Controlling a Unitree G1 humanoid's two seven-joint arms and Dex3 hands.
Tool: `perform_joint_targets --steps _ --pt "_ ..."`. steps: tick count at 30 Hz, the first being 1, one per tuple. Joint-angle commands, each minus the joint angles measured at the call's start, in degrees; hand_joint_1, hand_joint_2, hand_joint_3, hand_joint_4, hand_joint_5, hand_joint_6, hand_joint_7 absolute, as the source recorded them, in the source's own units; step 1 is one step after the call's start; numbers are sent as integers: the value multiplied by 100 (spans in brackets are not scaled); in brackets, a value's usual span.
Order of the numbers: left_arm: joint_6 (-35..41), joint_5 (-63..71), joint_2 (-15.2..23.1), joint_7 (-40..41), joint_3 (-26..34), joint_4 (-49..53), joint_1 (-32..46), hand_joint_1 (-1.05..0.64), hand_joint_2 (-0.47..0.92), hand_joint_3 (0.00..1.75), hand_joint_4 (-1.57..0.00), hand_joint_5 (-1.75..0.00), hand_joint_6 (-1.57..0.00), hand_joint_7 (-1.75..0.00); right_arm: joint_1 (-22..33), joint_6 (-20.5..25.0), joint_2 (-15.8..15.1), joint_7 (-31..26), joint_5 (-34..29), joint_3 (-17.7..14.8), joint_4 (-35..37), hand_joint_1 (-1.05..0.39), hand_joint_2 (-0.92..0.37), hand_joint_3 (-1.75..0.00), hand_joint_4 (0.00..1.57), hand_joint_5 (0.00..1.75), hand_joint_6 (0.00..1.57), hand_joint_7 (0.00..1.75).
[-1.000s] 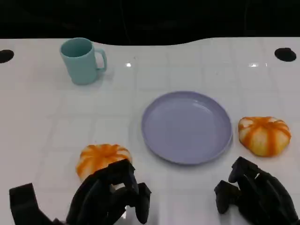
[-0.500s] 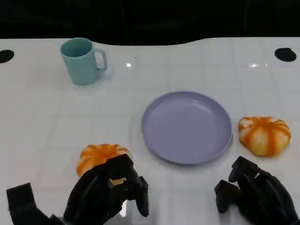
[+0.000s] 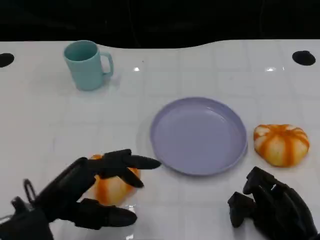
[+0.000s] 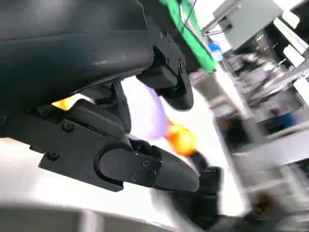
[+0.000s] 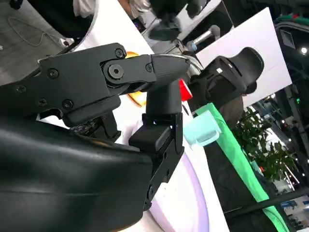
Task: Grasp the bread from the table and place it into the plate.
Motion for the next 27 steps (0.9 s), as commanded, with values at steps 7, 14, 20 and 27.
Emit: perform_joint_targets --steps 7,14,20,27 --pt "371 3316 892 1444 -242 -1187 -2 -88 92 13 0 -95 -22 -15 42 10 -41 -55 -8 0 -115 -55 -92 -23 77 168 68 142" --pt "944 4522 1074 1879 -712 -1269 -181 -89 92 7 0 -93 -22 -16 83 46 -47 -74 -8 18 -198 -55 -92 -25 76 169 68 143" --pt "1605 5217 1102 1886 -1176 -971 -462 -87 91 2 0 -89 -22 -17 87 8 -39 -86 -22 21 -197 -56 -92 -25 77 169 68 144" --pt "2100 5434 1082 1989 -1703 -112 -937 -82 88 0 0 -88 -21 -16 106 27 -40 -93 -9 20 -226 -56 -92 -24 77 169 68 145"
